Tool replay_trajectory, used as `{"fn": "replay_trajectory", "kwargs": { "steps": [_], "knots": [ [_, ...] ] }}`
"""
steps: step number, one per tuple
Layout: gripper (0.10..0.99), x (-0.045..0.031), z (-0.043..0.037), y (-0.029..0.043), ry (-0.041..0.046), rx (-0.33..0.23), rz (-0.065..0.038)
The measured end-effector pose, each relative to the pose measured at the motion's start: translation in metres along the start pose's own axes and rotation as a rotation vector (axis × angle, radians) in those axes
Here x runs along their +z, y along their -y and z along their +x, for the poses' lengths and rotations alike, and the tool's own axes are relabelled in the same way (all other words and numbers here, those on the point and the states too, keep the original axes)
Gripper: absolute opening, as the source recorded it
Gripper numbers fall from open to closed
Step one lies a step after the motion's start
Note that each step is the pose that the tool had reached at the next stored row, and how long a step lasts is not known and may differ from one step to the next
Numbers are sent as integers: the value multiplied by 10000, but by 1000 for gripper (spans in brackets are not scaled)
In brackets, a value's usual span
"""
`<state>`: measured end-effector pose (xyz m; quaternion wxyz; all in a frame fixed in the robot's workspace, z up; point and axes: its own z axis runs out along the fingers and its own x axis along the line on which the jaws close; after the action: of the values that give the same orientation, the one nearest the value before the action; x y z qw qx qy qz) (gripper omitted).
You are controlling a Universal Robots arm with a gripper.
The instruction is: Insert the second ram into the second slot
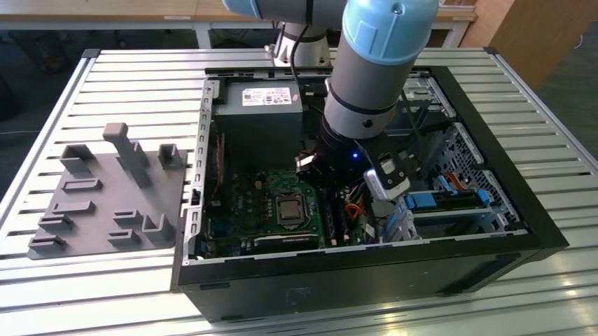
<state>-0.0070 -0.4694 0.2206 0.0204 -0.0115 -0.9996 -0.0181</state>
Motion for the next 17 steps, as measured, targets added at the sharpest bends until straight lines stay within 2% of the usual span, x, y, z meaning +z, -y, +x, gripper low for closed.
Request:
{"fn": "replay_trajectory", "kwargs": {
  "steps": [11, 14, 17],
  "knots": [
    [102, 59, -2, 3, -3, 0, 9],
    [102, 24, -2, -4, 9, -1, -30],
    [102, -45, 2, -2, 0, 0, -3]
  ]
}}
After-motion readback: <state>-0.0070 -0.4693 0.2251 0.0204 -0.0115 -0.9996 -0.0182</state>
